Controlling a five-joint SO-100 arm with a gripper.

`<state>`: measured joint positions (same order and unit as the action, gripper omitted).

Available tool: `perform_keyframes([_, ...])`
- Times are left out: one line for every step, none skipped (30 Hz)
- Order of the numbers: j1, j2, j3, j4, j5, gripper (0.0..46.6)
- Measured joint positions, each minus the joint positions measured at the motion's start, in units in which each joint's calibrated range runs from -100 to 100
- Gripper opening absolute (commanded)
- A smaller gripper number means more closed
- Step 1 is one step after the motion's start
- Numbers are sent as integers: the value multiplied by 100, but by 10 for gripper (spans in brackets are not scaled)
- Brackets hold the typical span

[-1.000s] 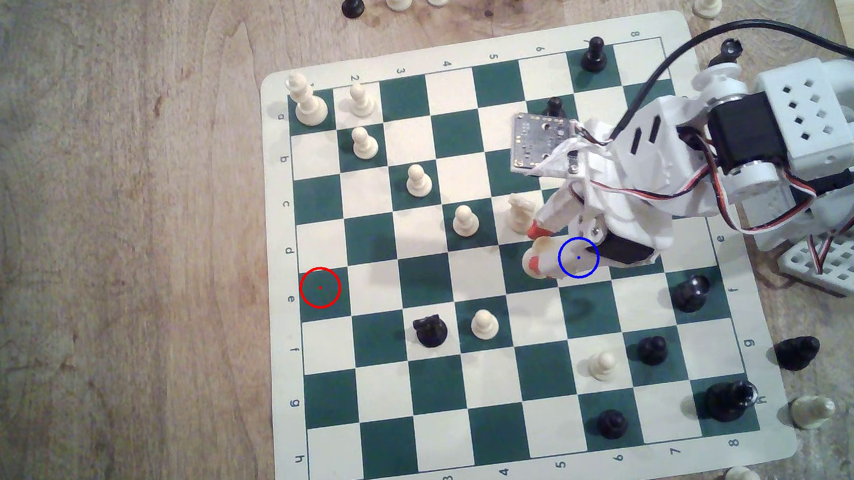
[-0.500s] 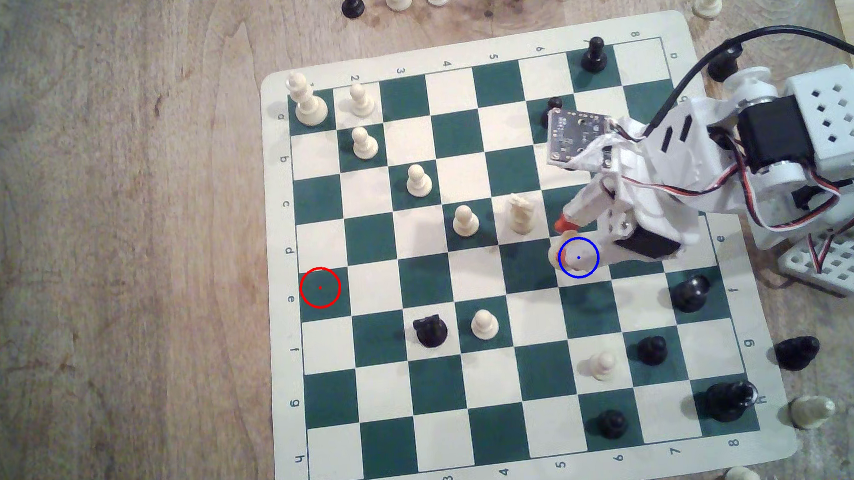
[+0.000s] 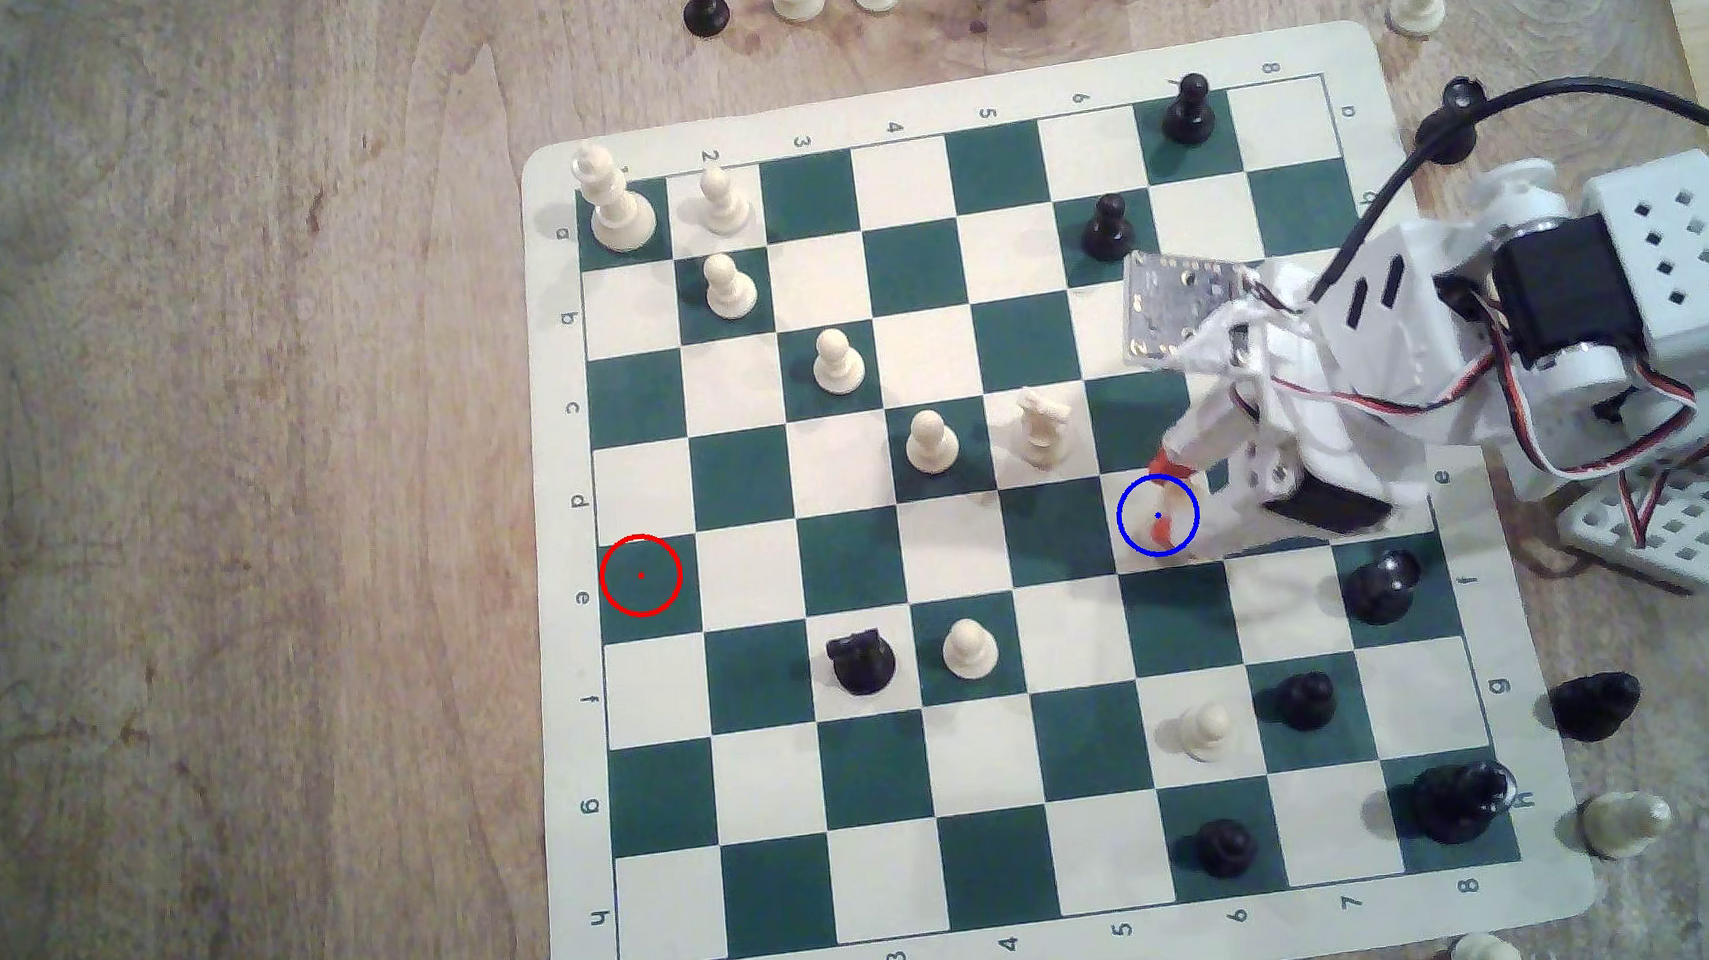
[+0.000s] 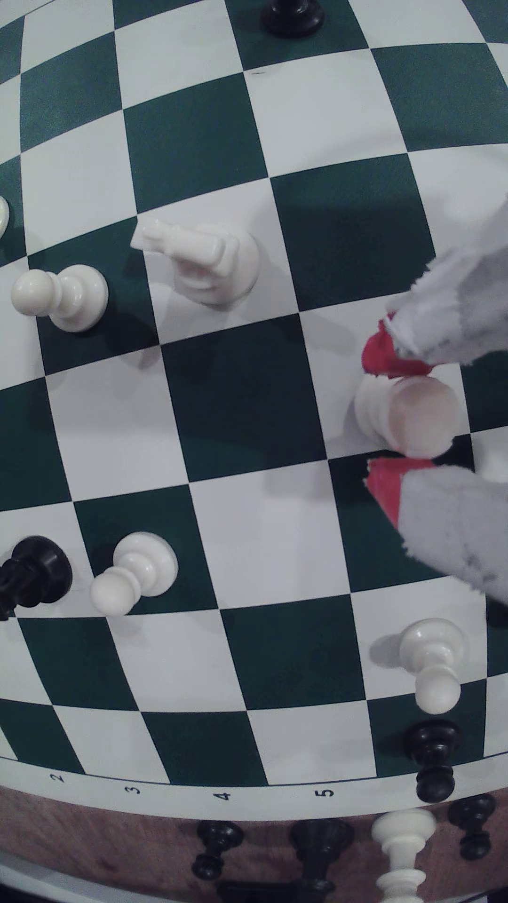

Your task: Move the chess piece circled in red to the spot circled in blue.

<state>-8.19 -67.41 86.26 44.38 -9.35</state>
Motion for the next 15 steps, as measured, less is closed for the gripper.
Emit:
perform_keyframes([-7, 0, 27, -32, 0, 3])
perform_keyframes([-15, 0, 54, -40, 0, 3])
perform_keyframes([-15, 0, 72, -56, 0, 3])
perform_keyframes([-7, 0, 81, -96, 0, 3])
perform_keyframes([-7, 0, 81, -104, 0, 3])
perform_keyframes([7, 0, 81, -135, 15, 3])
perform_keyframes([29, 8, 81, -167, 29, 3])
perform_keyframes([81, 42, 81, -231, 59, 3])
perform_keyframes([103, 75, 81, -247, 68, 3])
perform_keyframes([118, 142, 81, -271, 83, 3])
perform_keyframes([118, 218, 81, -295, 93, 3])
perform_keyframes([118, 335, 81, -335, 117, 3])
perform_keyframes([118, 369, 81, -351, 127, 3])
perform_keyframes([118, 411, 81, -367, 142, 3])
perform_keyframes([118, 461, 81, -375, 156, 3])
